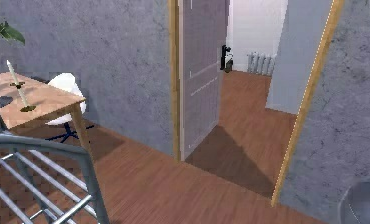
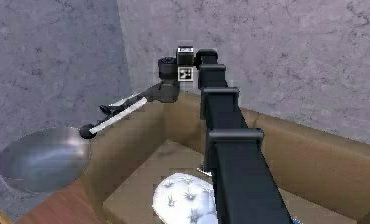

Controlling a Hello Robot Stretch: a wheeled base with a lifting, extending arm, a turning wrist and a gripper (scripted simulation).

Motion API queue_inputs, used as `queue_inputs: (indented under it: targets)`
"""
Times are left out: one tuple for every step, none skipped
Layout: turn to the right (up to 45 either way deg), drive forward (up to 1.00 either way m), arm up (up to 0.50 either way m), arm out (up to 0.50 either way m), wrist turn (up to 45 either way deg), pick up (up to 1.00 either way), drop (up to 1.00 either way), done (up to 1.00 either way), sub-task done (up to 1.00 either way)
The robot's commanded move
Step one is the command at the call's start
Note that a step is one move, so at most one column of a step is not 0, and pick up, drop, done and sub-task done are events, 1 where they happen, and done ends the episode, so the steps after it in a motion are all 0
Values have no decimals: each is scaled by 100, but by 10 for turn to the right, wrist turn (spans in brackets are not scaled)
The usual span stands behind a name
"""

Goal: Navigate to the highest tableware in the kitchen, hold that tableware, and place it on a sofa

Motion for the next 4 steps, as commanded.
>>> queue_inputs:
  targets:
    - [0, 0, 0, 0, 450, 0, 0, 0, 0]
    - [0, 0, 0, 0, 450, 0, 0, 0, 0]
    - [0, 0, 0, 0, 420, 0, 0, 0, 0]
    - [0, 0, -36, 0, 0, 0, 0, 0, 0]
